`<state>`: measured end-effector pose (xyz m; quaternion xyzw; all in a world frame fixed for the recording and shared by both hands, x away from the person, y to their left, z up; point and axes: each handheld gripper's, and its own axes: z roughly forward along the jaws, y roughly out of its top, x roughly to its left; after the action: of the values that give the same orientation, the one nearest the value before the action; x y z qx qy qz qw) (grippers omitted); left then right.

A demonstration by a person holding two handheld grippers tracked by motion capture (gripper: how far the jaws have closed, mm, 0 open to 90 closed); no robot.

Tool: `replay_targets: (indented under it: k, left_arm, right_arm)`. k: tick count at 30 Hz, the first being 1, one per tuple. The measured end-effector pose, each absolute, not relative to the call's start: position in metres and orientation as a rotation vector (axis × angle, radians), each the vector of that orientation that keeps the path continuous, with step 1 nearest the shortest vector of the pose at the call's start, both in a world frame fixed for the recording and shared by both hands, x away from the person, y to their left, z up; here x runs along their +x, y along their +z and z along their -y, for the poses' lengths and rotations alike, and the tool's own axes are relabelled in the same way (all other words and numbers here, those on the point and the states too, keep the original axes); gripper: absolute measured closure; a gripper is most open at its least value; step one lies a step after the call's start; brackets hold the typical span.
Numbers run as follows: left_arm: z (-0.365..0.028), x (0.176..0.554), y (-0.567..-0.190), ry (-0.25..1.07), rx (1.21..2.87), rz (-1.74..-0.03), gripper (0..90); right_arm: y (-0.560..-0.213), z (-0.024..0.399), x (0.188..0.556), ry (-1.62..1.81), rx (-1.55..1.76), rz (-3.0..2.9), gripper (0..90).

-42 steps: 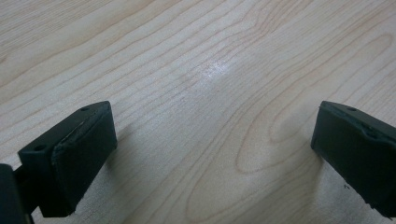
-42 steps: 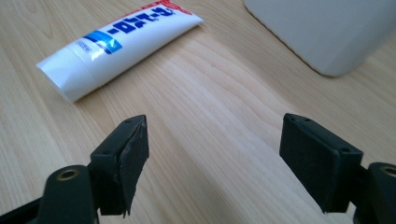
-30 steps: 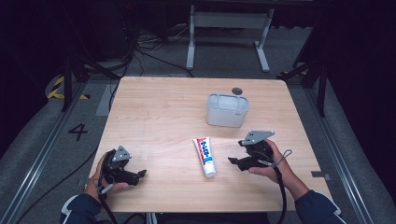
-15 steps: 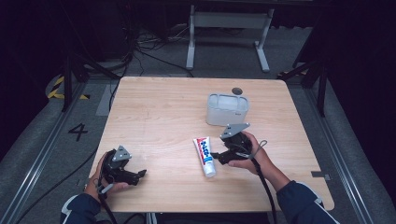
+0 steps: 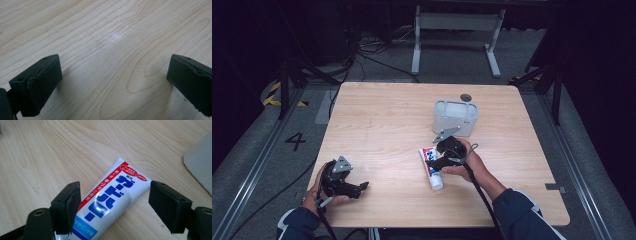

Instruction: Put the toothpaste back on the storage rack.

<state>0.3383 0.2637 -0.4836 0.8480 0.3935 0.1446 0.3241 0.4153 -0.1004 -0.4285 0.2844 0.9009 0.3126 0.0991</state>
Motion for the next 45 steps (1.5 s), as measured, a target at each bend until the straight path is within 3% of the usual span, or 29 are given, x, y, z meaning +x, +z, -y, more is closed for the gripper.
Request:
replay_targets:
  k: [9, 19, 31, 35, 39, 45]
  left_arm:
    - [-0.264, 0.338, -0.484, 0.379, 2.225, -1.032, 0.4]
    - [-0.264, 0.338, -0.484, 0.379, 2.225, -1.032, 0.4]
    - [-0.264, 0.338, -0.483, 0.376, 2.229, -1.026, 0.4]
    - [-0.264, 0.338, -0.483, 0.378, 2.232, -1.025, 0.4]
    - [-0.264, 0.338, -0.483, 0.378, 2.233, -1.024, 0.6]
    - [-0.265, 0.338, -0.483, 0.378, 2.233, -1.024, 0.7]
  right_arm:
    - [-0.440, 0.088, 0.424, 0.852, 0.902, -2.692, 26.0]
    - [-0.452, 0.081, 0.434, 0.772, 1.011, -2.741, 18.3]
    - [-0.457, 0.068, 0.442, 0.642, 1.048, -2.749, 20.3]
    - [-0.455, 0.061, 0.440, 0.587, 1.016, -2.755, 27.0]
    - [-0.451, 0.057, 0.437, 0.573, 0.985, -2.781, 39.9]
    - [-0.450, 0.057, 0.437, 0.567, 0.948, -2.803, 44.9]
